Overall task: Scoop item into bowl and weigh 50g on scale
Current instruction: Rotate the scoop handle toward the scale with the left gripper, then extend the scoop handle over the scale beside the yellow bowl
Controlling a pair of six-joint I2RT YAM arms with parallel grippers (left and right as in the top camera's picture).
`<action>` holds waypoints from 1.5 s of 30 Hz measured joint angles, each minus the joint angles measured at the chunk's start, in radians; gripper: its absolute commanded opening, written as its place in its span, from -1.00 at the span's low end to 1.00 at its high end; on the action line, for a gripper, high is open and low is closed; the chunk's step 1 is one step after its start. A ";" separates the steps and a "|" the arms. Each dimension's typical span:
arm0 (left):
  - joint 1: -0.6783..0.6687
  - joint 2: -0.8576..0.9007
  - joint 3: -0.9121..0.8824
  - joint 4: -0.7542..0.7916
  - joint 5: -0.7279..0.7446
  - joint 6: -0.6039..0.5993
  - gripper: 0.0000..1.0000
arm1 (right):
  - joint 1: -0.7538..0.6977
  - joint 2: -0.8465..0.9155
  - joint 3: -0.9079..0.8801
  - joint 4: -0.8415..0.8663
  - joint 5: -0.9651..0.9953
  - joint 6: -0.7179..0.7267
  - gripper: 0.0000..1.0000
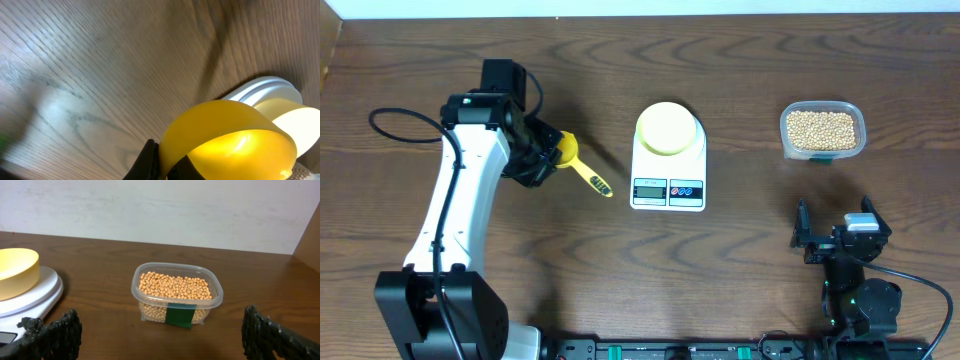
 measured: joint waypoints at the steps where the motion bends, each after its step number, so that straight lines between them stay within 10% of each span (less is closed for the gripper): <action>1: -0.005 0.000 0.000 0.000 0.001 -0.010 -0.85 | 0.000 0.000 0.000 0.000 0.000 0.000 0.99; 45: -0.219 0.000 0.000 0.000 -0.013 -0.330 -0.85 | 0.000 0.000 0.000 0.000 0.000 0.000 0.99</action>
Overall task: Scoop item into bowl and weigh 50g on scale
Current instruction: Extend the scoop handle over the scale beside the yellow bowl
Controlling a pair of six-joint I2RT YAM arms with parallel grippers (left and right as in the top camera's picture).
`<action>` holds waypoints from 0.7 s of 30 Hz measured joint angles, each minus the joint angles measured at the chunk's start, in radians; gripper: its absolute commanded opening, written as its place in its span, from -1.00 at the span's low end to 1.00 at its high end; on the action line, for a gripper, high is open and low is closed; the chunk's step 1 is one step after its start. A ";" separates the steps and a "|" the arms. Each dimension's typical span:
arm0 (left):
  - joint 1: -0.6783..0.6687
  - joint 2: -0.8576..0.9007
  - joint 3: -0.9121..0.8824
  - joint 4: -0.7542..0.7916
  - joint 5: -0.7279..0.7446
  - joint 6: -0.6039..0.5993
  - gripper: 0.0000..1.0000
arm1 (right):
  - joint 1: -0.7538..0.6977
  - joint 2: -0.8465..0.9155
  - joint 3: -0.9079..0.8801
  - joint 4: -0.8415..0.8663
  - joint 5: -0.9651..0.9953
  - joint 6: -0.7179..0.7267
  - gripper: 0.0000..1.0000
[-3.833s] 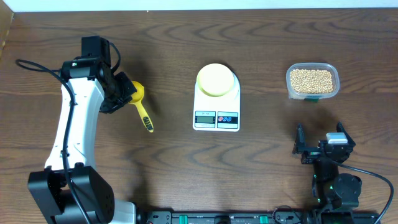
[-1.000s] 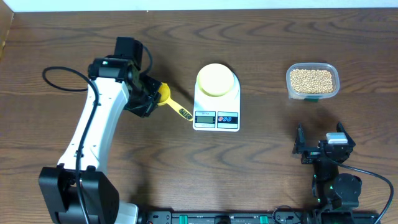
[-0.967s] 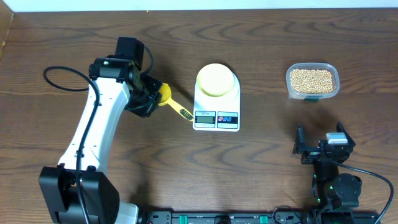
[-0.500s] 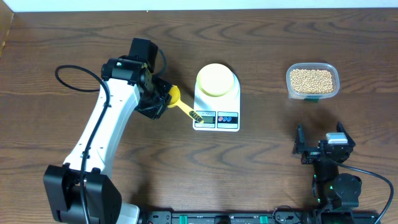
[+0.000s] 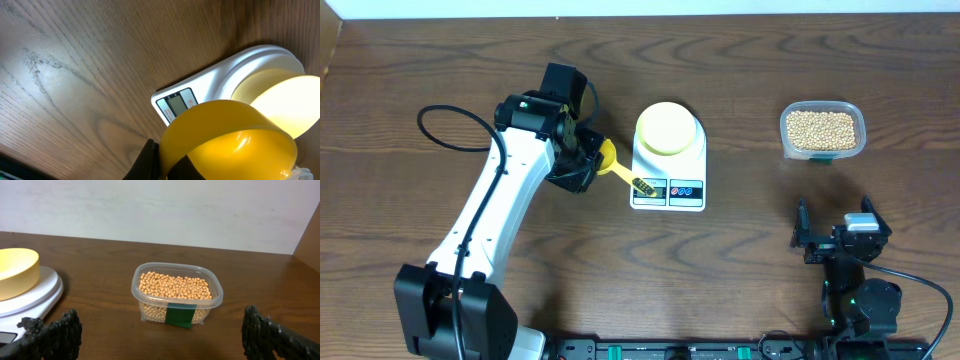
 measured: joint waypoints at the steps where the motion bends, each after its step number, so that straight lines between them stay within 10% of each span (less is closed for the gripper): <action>1: 0.000 0.000 0.000 0.000 0.000 -0.004 -0.85 | 0.000 0.000 0.000 0.000 0.000 0.000 0.99; 21: 0.000 0.000 0.000 0.001 -0.003 -0.033 -0.85 | 0.000 0.000 0.000 0.000 0.000 0.000 0.99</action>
